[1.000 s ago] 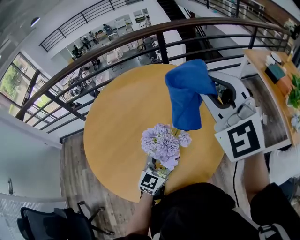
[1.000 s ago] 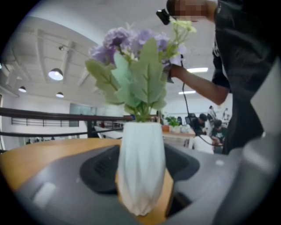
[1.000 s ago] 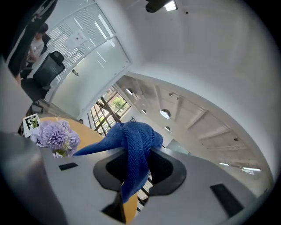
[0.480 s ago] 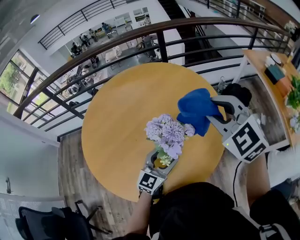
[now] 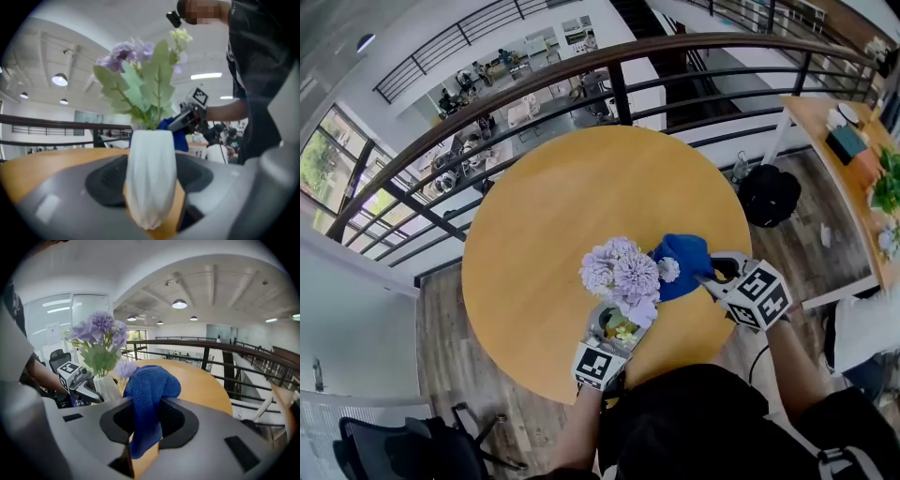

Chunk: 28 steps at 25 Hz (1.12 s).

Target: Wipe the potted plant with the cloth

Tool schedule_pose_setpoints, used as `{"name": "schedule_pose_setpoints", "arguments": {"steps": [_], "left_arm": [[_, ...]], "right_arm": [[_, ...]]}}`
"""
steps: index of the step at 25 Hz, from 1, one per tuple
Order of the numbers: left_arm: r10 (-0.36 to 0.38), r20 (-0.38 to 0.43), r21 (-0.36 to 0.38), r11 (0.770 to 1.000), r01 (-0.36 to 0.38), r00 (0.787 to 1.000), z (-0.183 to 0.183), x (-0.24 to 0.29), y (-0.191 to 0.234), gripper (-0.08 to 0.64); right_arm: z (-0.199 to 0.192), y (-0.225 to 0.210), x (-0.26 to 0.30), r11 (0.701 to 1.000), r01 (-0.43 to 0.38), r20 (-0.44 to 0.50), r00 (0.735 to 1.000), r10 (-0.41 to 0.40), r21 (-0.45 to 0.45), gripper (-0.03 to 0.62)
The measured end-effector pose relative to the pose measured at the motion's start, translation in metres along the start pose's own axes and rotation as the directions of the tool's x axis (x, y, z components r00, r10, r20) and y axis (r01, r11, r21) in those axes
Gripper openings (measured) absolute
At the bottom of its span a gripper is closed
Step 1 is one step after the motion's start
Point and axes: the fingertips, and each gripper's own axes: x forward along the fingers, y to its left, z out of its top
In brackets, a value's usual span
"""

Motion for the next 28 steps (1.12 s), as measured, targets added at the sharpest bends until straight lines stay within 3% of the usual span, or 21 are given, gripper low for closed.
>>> {"name": "schedule_pose_setpoints", "arguments": {"steps": [6,12,17,21,25,28], "left_arm": [[0.000,-0.003,0.001,1.000,0.000,1.000,0.000,0.004,0.000,0.307],[0.002,-0.005,-0.001,1.000,-0.002,1.000,-0.001,0.002,0.000,0.308],[0.004,-0.005,0.001,1.000,-0.004,1.000,0.000,0.003,-0.001,0.307],[0.005,-0.006,0.002,1.000,-0.005,1.000,-0.001,0.002,0.000,0.307],[0.004,-0.003,0.003,1.000,-0.004,1.000,0.000,0.000,0.000,0.307],[-0.001,-0.009,0.003,1.000,0.001,1.000,-0.001,0.002,0.000,0.307]], "right_arm": [[-0.062,-0.003,0.023,1.000,0.025,-0.199,0.980,-0.024,0.002,0.103],[-0.078,-0.052,0.008,0.976,0.215,-0.247,0.948,-0.199,0.039,0.103],[-0.064,-0.110,-0.028,0.916,0.395,-0.213,0.903,-0.373,0.069,0.103],[-0.046,-0.136,-0.052,0.869,0.462,-0.106,0.887,-0.449,0.177,0.103],[-0.011,-0.135,-0.072,0.866,0.403,0.143,0.878,-0.458,0.298,0.103],[0.025,-0.122,-0.085,0.894,0.407,0.256,0.858,-0.445,0.187,0.103]]}}
